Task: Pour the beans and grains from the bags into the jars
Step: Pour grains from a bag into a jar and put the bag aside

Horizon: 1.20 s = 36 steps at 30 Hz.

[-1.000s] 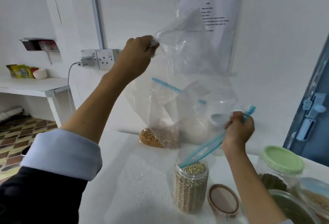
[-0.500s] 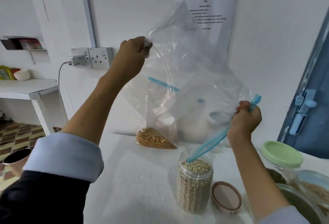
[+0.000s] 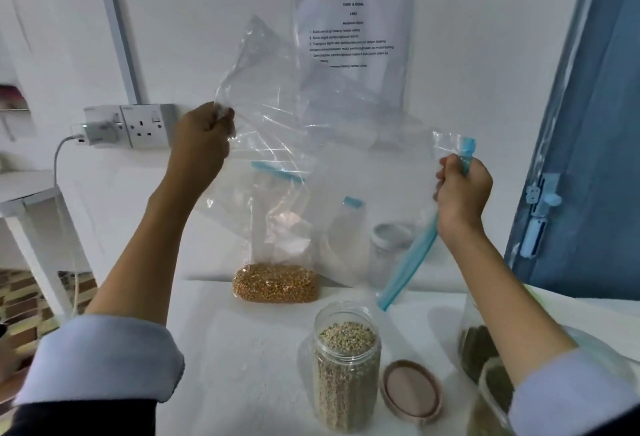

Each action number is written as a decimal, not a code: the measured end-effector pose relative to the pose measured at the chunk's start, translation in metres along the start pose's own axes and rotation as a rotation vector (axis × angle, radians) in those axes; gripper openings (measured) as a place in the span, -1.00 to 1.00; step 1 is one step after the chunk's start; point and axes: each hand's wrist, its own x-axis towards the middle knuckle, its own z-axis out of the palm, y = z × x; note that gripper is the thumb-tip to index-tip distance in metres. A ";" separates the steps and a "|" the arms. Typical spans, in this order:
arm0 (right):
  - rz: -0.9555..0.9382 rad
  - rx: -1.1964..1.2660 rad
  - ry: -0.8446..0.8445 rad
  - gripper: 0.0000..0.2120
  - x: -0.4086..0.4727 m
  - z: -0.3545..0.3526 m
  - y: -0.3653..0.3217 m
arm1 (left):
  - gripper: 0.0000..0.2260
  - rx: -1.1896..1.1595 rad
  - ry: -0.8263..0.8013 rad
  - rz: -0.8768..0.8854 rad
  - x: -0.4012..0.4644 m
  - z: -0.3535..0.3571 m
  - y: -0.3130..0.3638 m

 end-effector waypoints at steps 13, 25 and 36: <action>0.013 -0.233 -0.147 -0.71 0.132 -0.165 -0.010 | -0.72 -0.041 -0.033 -0.257 -0.083 0.169 0.060; 0.121 -0.544 -0.283 -0.71 0.258 -0.334 0.000 | -0.63 -0.053 -0.677 -0.307 -0.148 0.283 0.086; 0.167 -0.585 -0.739 -0.77 0.275 -0.362 -0.006 | -0.29 -0.219 -0.590 -0.387 -0.144 0.355 0.145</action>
